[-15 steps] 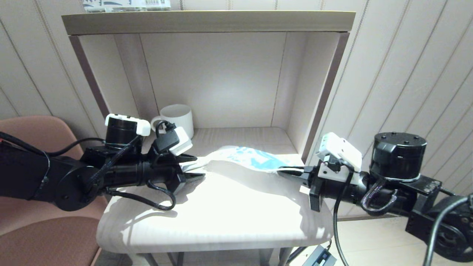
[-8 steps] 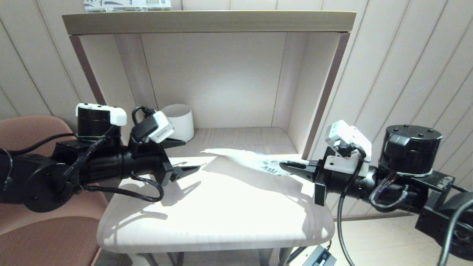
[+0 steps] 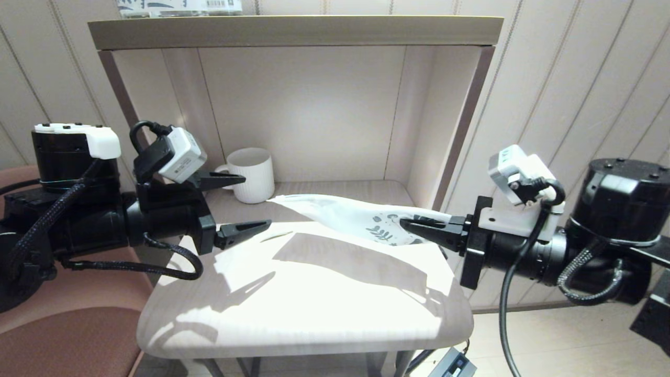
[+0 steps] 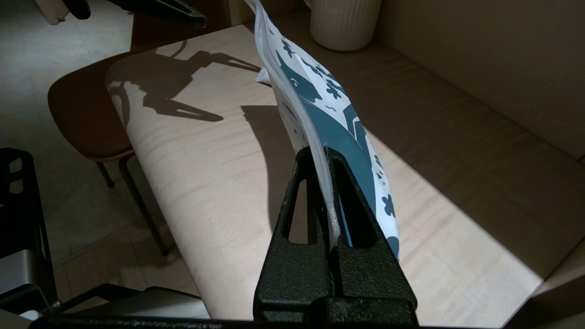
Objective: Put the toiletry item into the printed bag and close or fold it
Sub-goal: Pick up the toothpaste
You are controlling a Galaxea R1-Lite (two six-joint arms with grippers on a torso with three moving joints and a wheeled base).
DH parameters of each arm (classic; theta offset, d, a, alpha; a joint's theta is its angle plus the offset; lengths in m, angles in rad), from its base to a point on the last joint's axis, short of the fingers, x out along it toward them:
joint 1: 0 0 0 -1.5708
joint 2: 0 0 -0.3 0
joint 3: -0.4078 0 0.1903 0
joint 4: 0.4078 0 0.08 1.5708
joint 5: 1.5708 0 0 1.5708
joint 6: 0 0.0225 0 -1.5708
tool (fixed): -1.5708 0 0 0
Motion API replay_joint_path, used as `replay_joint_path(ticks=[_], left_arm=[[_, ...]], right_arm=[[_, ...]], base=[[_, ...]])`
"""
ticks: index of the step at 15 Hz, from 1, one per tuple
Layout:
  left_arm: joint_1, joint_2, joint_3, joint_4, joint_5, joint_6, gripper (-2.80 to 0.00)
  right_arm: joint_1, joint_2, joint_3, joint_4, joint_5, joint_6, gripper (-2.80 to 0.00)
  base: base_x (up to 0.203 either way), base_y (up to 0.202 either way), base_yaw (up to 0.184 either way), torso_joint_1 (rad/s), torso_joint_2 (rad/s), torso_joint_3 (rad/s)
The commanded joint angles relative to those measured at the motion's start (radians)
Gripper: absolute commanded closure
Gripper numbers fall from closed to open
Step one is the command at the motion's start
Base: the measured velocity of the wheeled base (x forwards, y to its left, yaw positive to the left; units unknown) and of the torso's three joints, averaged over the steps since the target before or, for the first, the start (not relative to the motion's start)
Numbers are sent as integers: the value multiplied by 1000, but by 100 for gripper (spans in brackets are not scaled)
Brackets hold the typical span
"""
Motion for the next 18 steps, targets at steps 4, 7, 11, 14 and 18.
replay_joint_path(ticks=[4, 7, 11, 14, 18], left_arm=[[0, 12, -38, -3, -113, -119, -280], [0, 27, -47, -6, -238, -223, -280], [2, 26, -40, -8, -317, -227, -280], [10, 18, -49, -9, -333, -228, -280], [9, 18, -58, -66, -331, -229, -280]], right_arm=[[51, -124, -89, 137, 5, 22, 0], [121, -155, -138, 229, 5, 41, 0], [154, -152, -155, 248, 8, 96, 0], [152, -143, -150, 252, 13, 138, 0], [151, -119, -125, 267, 36, 140, 0]], base=[[0, 0, 0, 0, 0, 0], [0, 0, 0, 0, 0, 0], [0, 0, 0, 0, 0, 0], [0, 0, 0, 0, 0, 0], [0, 0, 0, 0, 0, 0]])
